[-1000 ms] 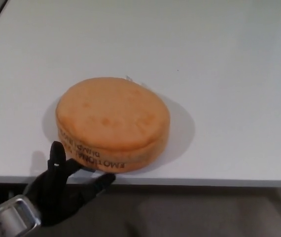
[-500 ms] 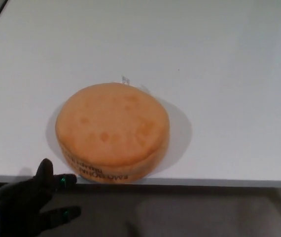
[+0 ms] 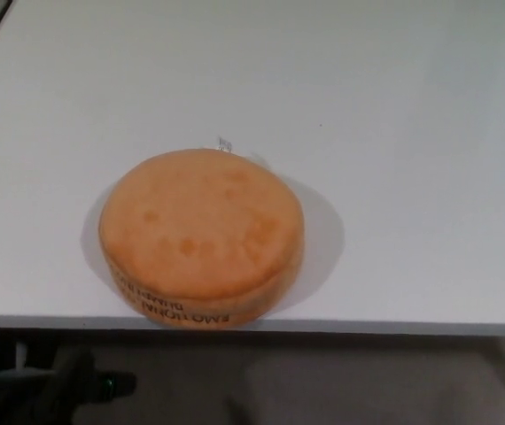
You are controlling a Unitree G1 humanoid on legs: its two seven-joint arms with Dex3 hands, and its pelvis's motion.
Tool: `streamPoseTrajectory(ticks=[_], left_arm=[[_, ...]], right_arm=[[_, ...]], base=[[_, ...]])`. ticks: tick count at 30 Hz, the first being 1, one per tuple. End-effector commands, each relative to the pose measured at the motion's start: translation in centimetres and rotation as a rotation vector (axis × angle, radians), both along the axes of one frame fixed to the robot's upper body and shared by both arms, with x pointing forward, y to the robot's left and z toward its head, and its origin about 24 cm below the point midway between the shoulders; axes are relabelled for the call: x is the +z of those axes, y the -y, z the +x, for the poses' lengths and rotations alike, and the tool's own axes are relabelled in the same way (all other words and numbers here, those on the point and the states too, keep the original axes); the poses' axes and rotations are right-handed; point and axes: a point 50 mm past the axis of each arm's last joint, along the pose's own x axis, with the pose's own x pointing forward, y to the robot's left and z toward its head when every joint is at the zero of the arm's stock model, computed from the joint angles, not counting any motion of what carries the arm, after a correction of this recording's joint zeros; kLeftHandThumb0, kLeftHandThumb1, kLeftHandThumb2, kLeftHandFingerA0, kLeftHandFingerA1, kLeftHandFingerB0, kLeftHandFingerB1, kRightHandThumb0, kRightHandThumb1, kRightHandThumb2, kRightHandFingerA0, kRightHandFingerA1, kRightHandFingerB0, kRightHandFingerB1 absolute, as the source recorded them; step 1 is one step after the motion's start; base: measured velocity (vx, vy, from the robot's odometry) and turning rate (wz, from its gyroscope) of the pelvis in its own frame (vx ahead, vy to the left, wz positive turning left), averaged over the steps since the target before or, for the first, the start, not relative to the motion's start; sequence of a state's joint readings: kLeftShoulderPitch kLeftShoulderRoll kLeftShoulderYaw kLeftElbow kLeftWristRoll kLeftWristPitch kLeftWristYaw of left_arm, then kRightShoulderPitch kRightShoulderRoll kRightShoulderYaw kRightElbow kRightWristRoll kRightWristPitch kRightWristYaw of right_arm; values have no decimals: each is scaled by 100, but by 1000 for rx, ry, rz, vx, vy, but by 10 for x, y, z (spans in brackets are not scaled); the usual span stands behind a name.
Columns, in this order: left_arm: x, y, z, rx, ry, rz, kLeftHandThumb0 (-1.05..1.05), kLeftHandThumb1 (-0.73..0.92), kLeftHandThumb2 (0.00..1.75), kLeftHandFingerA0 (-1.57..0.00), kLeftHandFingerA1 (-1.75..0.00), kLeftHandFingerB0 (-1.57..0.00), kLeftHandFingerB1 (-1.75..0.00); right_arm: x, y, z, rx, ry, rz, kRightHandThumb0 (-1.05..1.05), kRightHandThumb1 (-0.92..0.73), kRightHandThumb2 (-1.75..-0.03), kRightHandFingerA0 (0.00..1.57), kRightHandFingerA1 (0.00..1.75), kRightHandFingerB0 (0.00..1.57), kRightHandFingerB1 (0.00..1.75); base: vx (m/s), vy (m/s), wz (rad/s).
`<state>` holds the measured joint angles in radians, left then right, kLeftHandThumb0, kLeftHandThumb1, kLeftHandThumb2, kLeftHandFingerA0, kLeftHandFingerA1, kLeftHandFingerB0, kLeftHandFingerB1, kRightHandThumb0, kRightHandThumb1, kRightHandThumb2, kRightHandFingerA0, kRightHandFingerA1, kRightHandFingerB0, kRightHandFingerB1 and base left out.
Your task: A soft plate is kept in the center of the table close to the robot and the robot uses its left hand to pick up the plate, turns it upside down and places it back on the table
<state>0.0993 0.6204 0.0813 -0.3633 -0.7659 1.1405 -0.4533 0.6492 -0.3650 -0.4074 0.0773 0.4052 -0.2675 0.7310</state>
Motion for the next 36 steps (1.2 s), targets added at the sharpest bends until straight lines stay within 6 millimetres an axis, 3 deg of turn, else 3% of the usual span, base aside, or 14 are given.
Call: streamPoseTrajectory(ticks=[1, 2, 5, 6, 8, 18, 19, 20, 23, 24, 30, 31, 35, 36], left_arm=[[7, 5, -10, 38, 255, -31, -105, 78, 121, 0, -18, 0, 0], [6, 7, -20, 70, 343, -54, -105, 76, 121, 0, -11, 0, 0], [5, 10, -30, 102, 466, -59, -105, 75, 121, 0, -8, 0, 0], [4, 10, -32, 113, 502, -52, -104, 74, 121, 0, -8, 0, 0], [3, 11, -39, 171, 594, -48, -103, 74, 119, -6, -11, -6, 0], [-18, 9, -64, 519, 903, -173, -89, 68, 114, -3, -43, -3, -25], [-22, 9, -68, 546, 902, -165, -92, 69, 114, -12, -49, 0, -31], [-28, 8, -72, 570, 892, -148, -92, 70, 110, -8, -46, -5, -38], [-46, 9, -85, 592, 828, -116, -39, 40, 105, 0, -51, 0, -49], [-52, 8, -88, 592, 808, -101, -92, 90, 68, -19, -37, -17, -28], [-64, 4, -93, 634, 763, -68, -91, 90, 68, -22, -36, -19, -27], [-64, 4, -92, 643, 759, -69, -91, 89, 68, -23, -36, -20, -27], [-66, 7, -92, 648, 761, -62, -91, 89, 68, -24, -37, -22, -28], [-67, 7, -93, 644, 764, -60, -90, 90, 68, -24, -37, -21, -27]], right_arm=[[3, 5, 2, -2, 11, 3, -90, -74, -111, 22, 56, 5, 30], [5, 4, 2, -1, 2, 17, -90, -90, -67, 23, 47, 9, 27], [5, 4, 3, -7, 3, 24, -92, -91, -68, 20, 44, 7, 26], [4, 4, 2, -10, 6, 45, -92, -72, -110, 14, 52, 8, 25], [2, 4, 0, -45, -19, 141, -95, -90, -67, 16, 42, 8, 26], [-2, 1, -9, -169, -32, 556, -86, -69, -107, 9, 48, 3, 23], [-2, 1, -9, -184, -35, 582, -90, -88, -66, 28, 40, 3, 25], [-3, 2, -10, -212, -41, 619, -91, -85, -67, 81, 46, 8, 25], [-5, 5, -12, -261, -69, 677, -97, -75, -107, 111, 86, 11, 38], [-5, 6, -13, -270, -73, 695, -93, -89, -67, 118, 104, 18, 28], [-5, 5, -14, -341, -65, 787, -93, -71, -106, 113, 115, 18, 43], [-5, 4, -15, -345, -68, 799, -92, -88, -67, 107, 110, 20, 29], [-5, 6, -16, -358, -66, 871, -93, -85, -67, 86, 45, 12, 23], [-6, 7, -15, -350, -64, 894, -93, -70, -108, 43, 51, 6, 13]], base=[[0, 0, 0], [0, 0, 0], [0, 0, 0], [0, 0, 0], [0, 0, 0], [0, 0, 0], [0, 0, 0], [0, 0, 0], [0, 0, 0], [0, 0, 0], [0, 0, 0], [0, 0, 0], [0, 0, 0], [0, 0, 0]])
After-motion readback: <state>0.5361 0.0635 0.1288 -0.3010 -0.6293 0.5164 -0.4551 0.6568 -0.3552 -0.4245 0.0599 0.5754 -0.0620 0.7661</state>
